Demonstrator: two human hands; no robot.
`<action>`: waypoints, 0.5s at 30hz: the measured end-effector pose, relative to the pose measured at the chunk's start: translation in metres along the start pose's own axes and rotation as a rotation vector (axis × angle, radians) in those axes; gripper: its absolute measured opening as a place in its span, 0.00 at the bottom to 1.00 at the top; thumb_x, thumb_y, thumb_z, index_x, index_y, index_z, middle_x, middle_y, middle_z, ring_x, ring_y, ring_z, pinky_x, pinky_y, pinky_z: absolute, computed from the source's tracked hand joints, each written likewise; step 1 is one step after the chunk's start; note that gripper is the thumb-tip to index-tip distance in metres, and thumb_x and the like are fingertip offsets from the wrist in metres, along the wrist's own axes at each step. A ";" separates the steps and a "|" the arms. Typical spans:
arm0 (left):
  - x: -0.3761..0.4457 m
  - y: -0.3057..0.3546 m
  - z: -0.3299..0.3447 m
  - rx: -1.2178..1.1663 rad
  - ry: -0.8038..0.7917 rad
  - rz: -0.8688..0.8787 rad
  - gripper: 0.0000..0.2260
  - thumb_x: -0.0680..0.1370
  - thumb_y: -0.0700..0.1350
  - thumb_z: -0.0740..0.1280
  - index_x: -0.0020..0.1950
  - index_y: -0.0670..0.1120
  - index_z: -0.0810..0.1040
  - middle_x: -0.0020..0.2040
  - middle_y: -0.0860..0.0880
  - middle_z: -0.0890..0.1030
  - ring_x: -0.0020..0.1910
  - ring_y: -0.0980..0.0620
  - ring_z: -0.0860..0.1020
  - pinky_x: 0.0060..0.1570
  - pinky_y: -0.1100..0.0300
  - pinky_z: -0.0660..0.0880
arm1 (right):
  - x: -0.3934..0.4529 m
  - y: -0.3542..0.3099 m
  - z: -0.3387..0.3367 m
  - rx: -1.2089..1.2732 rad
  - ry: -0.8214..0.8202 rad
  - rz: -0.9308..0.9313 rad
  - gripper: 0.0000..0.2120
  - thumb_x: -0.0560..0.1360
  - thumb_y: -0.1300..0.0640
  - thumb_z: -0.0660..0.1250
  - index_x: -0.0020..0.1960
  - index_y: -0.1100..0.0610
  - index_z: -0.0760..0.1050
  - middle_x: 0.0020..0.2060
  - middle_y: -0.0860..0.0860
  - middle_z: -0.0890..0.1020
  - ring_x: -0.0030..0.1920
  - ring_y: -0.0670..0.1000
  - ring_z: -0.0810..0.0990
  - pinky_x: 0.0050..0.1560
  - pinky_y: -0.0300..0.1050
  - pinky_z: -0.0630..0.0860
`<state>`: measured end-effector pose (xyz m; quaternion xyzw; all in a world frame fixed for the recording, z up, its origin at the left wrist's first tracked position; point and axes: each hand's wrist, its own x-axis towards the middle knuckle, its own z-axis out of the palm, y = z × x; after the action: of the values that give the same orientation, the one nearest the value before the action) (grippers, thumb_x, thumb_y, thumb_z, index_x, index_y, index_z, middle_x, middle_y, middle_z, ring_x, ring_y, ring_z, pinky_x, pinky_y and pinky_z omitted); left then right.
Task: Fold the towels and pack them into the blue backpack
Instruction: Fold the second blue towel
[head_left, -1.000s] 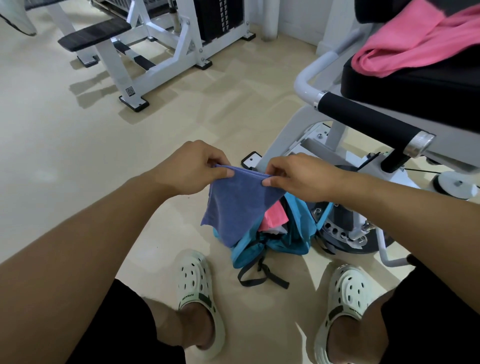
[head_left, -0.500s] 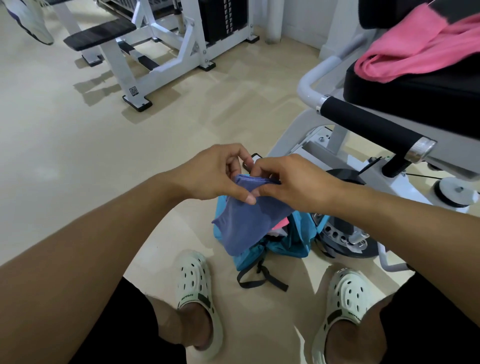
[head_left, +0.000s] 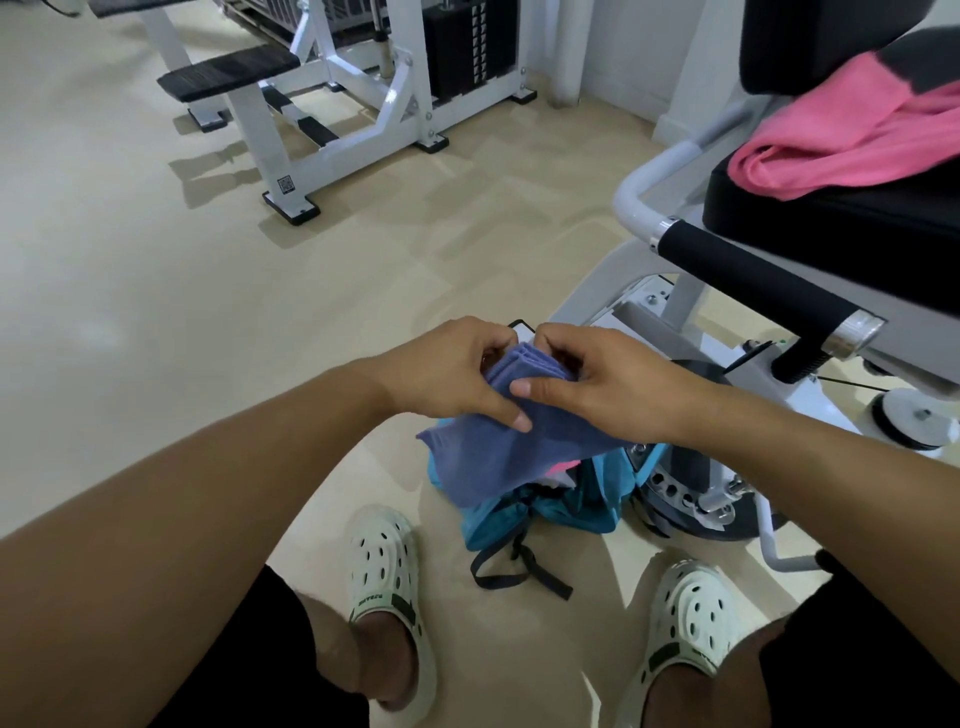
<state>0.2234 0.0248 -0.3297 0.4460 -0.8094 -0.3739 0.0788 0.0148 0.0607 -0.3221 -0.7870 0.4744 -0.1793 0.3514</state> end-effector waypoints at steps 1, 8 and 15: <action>0.000 -0.002 0.001 0.011 -0.033 -0.013 0.18 0.66 0.53 0.82 0.46 0.46 0.79 0.41 0.47 0.82 0.40 0.50 0.80 0.40 0.53 0.76 | 0.001 0.002 -0.001 0.017 0.013 0.005 0.15 0.79 0.47 0.69 0.42 0.55 0.69 0.32 0.49 0.73 0.34 0.45 0.70 0.37 0.42 0.68; -0.004 -0.025 0.016 0.003 -0.242 -0.205 0.12 0.71 0.47 0.78 0.52 0.49 0.83 0.49 0.53 0.86 0.49 0.52 0.84 0.53 0.55 0.81 | 0.006 0.023 -0.016 0.126 0.081 0.172 0.11 0.80 0.46 0.68 0.48 0.54 0.76 0.36 0.48 0.82 0.36 0.44 0.79 0.40 0.42 0.73; -0.007 -0.047 0.018 0.091 -0.306 -0.269 0.09 0.71 0.45 0.78 0.46 0.49 0.79 0.42 0.55 0.83 0.43 0.52 0.81 0.44 0.60 0.78 | 0.013 0.046 -0.020 0.105 0.096 0.321 0.11 0.82 0.49 0.65 0.50 0.56 0.80 0.43 0.48 0.83 0.45 0.48 0.80 0.45 0.43 0.74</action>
<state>0.2502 0.0250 -0.3730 0.4910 -0.7611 -0.4076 -0.1159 -0.0203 0.0279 -0.3423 -0.6723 0.6002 -0.1829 0.3929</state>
